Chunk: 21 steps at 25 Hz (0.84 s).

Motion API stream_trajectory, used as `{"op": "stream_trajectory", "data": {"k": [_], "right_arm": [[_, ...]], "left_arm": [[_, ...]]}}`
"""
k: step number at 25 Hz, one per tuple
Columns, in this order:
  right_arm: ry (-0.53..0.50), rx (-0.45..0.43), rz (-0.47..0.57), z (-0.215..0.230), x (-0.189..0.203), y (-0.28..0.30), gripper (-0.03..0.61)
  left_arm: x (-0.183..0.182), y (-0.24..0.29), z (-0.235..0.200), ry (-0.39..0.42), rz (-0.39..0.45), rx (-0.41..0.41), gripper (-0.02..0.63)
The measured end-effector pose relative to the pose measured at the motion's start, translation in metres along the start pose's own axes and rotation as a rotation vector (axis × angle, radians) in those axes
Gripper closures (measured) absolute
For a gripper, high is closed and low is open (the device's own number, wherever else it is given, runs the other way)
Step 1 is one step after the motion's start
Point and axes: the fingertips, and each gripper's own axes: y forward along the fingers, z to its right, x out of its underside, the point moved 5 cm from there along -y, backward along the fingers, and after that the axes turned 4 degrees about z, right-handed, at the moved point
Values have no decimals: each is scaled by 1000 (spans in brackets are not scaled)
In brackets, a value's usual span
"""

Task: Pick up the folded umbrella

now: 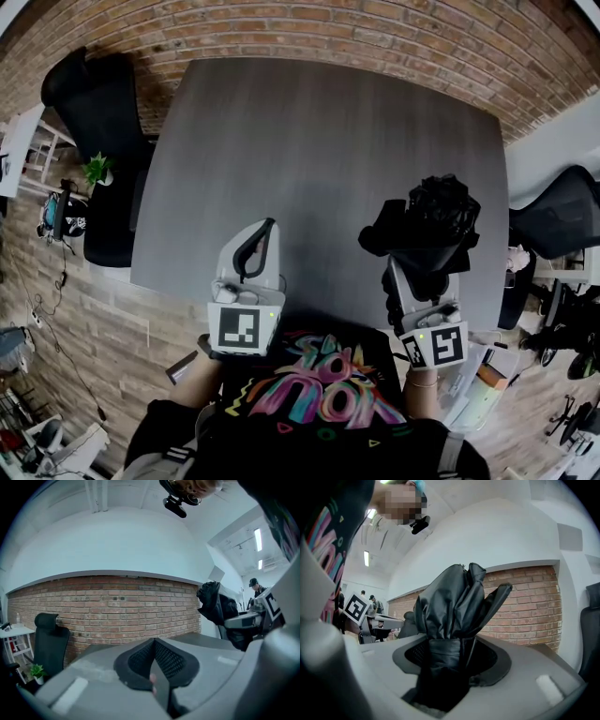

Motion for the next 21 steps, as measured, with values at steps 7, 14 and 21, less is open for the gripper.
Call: {"op": "stream_trajectory", "data": {"k": [7, 14, 21], "right_arm": [[22, -7, -7, 4, 2, 3, 339], [13, -16, -9, 5, 3, 5, 338], [-6, -28, -4, 5, 0, 5, 337]], "left_arm": [[1, 2, 1, 1, -7, -7, 612], [0, 3, 4, 12, 2, -2, 612], [-2, 1, 2, 6, 5, -10, 612]]}}
